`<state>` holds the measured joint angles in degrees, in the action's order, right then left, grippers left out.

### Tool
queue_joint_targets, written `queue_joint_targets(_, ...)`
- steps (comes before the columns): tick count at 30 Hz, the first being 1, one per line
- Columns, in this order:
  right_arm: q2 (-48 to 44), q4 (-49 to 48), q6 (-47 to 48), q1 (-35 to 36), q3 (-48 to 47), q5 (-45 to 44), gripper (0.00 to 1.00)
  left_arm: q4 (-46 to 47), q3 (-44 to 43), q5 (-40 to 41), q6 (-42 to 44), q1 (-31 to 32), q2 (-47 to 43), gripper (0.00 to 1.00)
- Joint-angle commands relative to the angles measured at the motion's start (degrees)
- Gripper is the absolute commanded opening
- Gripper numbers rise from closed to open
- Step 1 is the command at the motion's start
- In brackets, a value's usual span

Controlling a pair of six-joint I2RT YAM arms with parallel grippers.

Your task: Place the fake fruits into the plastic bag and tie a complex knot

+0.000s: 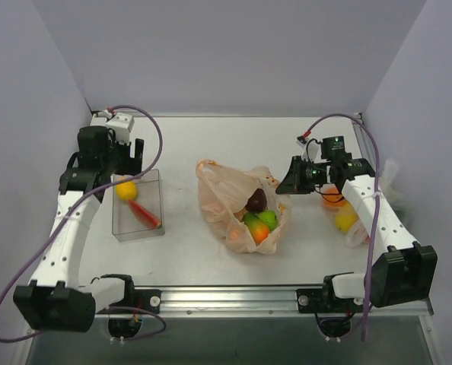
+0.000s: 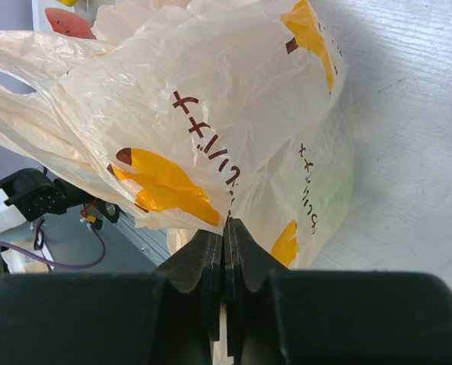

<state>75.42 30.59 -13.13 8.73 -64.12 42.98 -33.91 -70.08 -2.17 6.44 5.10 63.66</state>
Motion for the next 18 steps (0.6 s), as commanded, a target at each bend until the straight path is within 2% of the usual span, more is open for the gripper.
queue_joint_targets(1,-2.4,0.3,1.6,0.4,0.9,-1.0,0.0,-8.2,0.7,3.6,3.8,-3.7,5.7,0.86)
queue_joint_targets(10,-2.9,0.3,2.2,0.5,1.9,-1.5,0.0,-7.4,0.3,9.9,-13.7,-6.4,16.2,0.82)
queue_joint_targets(15,-2.9,0.3,2.5,0.5,1.9,-1.6,0.0,-6.3,0.2,16.1,-19.6,-6.5,22.0,0.77)
queue_joint_targets(18,-3.0,0.3,2.8,0.5,1.9,-1.7,0.0,-6.2,0.4,17.1,-22.1,-6.5,24.8,0.76)
